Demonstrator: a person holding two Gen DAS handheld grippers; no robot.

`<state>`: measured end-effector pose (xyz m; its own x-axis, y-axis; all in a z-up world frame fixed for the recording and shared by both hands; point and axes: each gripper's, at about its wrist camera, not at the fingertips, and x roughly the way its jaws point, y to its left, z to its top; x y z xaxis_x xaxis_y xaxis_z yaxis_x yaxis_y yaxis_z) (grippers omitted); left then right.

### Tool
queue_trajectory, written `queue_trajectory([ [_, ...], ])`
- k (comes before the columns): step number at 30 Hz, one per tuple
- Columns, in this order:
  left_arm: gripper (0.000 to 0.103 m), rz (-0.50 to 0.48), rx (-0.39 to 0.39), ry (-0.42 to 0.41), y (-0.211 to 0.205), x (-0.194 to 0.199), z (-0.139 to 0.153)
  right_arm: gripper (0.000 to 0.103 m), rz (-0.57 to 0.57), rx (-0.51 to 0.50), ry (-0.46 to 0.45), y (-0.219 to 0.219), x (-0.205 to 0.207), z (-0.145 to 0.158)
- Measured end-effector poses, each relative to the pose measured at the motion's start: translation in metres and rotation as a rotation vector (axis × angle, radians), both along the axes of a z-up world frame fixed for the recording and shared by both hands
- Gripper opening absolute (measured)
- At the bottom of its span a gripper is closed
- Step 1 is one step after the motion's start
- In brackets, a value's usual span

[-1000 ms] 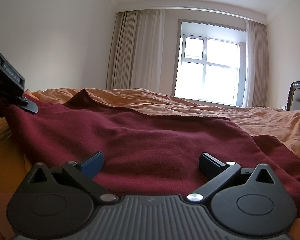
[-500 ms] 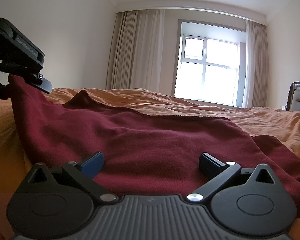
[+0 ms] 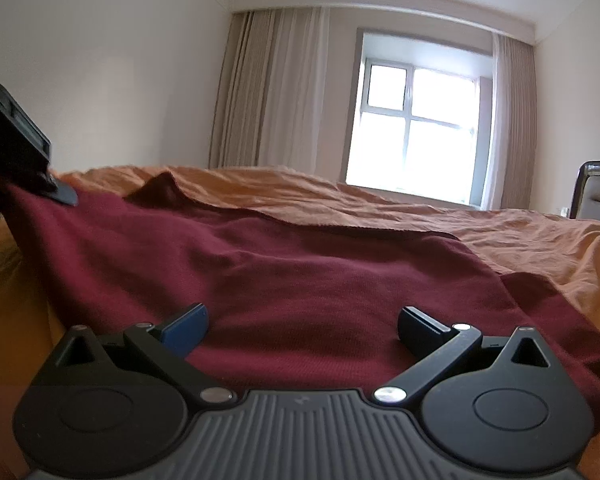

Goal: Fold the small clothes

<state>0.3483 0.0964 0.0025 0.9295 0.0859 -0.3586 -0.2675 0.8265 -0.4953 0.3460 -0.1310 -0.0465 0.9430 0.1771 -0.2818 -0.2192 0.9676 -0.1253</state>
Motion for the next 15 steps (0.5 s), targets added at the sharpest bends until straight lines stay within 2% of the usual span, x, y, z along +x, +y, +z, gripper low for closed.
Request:
queue_trajectory([
  [4, 0.010, -0.015, -0.066, -0.033, 0.012, -0.017, 0.006, 0.103, -0.006, -0.030, 0.023, 0.007, -0.008, 0.011],
  [8, 0.010, -0.014, -0.131, -0.012, 0.031, -0.031, 0.002, 0.103, 0.022, -0.019, 0.056, 0.011, -0.013, 0.019],
  [13, 0.010, -0.009, -0.093, -0.003, 0.036, -0.035, 0.003, 0.103, 0.062, -0.009, 0.088, 0.012, -0.012, 0.021],
  [15, 0.009, -0.018, -0.053, -0.005, 0.031, -0.031, 0.010, 0.103, 0.071, -0.005, 0.089, 0.010, -0.012, 0.021],
])
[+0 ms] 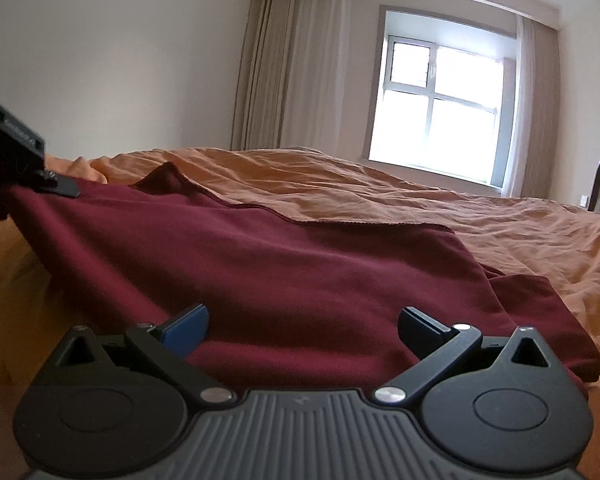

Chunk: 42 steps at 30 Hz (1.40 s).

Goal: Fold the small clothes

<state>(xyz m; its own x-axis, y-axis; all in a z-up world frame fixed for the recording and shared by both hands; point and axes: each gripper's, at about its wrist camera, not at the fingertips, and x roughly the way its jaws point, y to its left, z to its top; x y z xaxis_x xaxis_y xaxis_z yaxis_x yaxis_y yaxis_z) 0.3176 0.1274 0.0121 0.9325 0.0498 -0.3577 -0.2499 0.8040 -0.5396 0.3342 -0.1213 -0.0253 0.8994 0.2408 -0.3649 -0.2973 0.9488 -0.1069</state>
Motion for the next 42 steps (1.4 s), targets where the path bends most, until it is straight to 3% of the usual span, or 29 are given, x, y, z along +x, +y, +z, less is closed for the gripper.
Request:
queue_trajectory([
  [6, 0.009, -0.065, 0.214, -0.077, -0.037, 0.014, 0.034, 0.103, -0.018, 0.027, 0.004, -0.024, -0.005, 0.002],
  [12, 0.009, -0.180, 0.389, -0.160, -0.092, 0.031, 0.065, 0.103, -0.035, -0.053, -0.078, -0.041, -0.022, 0.004],
  [19, 0.010, -0.494, 0.566, -0.235, -0.185, 0.049, 0.085, 0.103, -0.106, -0.102, -0.122, -0.074, -0.056, 0.006],
  [27, 0.010, -0.855, 0.697, -0.155, -0.286, 0.052, 0.041, 0.103, -0.228, -0.171, -0.079, -0.119, -0.096, -0.008],
  [31, 0.012, -0.907, 0.725, -0.084, -0.305, 0.049, 0.014, 0.103, -0.266, -0.178, -0.043, -0.131, -0.110, -0.018],
  [38, 0.021, -0.937, 0.597, -0.011, -0.285, 0.055, 0.006, 0.103, -0.314, -0.181, 0.005, -0.144, -0.124, -0.034],
  [40, 0.028, -0.942, 0.584, -0.006, -0.283, 0.056, 0.006, 0.103, -0.331, -0.170, 0.018, -0.150, -0.126, -0.037],
  [42, 0.044, -0.951, 0.562, -0.002, -0.282, 0.053, 0.007, 0.103, -0.345, -0.158, 0.028, -0.153, -0.128, -0.039],
])
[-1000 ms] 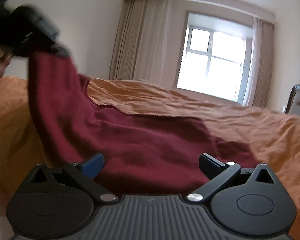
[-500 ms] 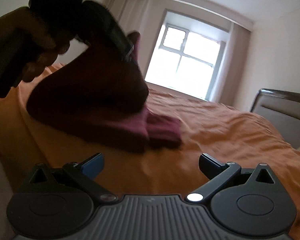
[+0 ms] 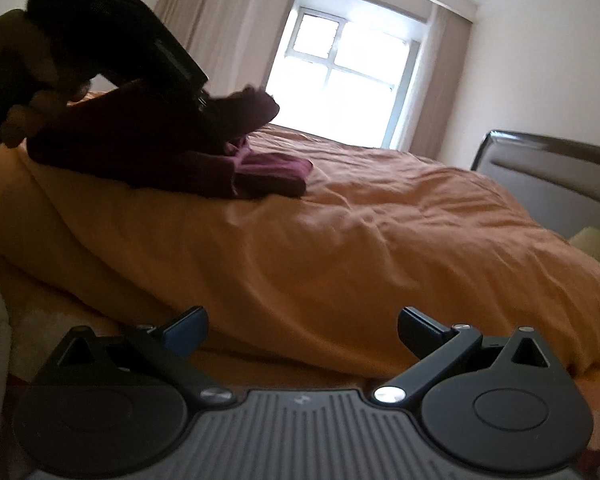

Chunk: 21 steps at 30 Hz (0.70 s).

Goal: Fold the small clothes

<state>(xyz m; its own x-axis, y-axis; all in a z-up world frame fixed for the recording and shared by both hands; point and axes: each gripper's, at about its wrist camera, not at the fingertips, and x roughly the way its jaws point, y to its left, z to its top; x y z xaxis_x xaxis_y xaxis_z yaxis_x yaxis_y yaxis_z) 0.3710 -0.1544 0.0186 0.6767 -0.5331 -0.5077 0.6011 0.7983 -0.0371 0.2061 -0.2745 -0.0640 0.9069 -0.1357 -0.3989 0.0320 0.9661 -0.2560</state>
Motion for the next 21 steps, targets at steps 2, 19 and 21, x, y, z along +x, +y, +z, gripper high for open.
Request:
queue_trajectory([
  [2, 0.057, 0.002, -0.012, 0.011, 0.000, -0.003, 0.000, 0.103, -0.007, 0.012, 0.003, -0.002, -0.002, 0.000],
  [19, 0.102, 0.319, -0.185, 0.016, 0.063, -0.042, 0.036, 0.103, -0.040, 0.067, 0.001, -0.001, -0.006, 0.001],
  [21, 0.102, 0.399, -0.205, 0.030, 0.077, -0.041, 0.036, 0.103, -0.045, 0.062, -0.028, -0.001, -0.007, 0.006],
])
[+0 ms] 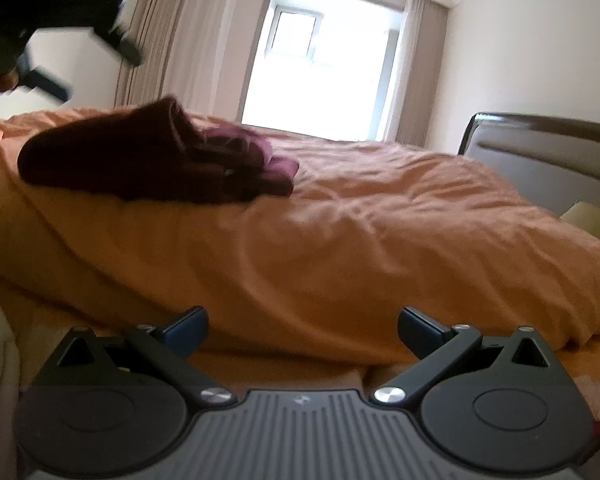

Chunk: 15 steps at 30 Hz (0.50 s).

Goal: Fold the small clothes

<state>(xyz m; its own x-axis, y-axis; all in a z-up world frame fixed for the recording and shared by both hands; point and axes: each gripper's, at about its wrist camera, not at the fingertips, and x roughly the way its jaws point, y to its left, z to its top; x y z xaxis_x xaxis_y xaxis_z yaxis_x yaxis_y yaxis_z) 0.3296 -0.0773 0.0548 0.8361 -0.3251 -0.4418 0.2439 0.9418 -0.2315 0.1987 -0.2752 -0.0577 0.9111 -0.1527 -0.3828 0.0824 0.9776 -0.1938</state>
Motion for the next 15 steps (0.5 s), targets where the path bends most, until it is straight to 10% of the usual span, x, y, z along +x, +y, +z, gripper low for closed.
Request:
queue_trajectory([
  [8, 0.102, 0.230, -0.057, 0.112, 0.051, 0.011, -0.023, 0.103, 0.005, 0.117, -0.159, -0.016, 0.010, 0.039],
  [15, 0.102, 0.279, -0.148, 0.168, 0.070, 0.008, -0.051, 0.103, 0.168, 0.375, -0.108, -0.035, 0.061, 0.070],
])
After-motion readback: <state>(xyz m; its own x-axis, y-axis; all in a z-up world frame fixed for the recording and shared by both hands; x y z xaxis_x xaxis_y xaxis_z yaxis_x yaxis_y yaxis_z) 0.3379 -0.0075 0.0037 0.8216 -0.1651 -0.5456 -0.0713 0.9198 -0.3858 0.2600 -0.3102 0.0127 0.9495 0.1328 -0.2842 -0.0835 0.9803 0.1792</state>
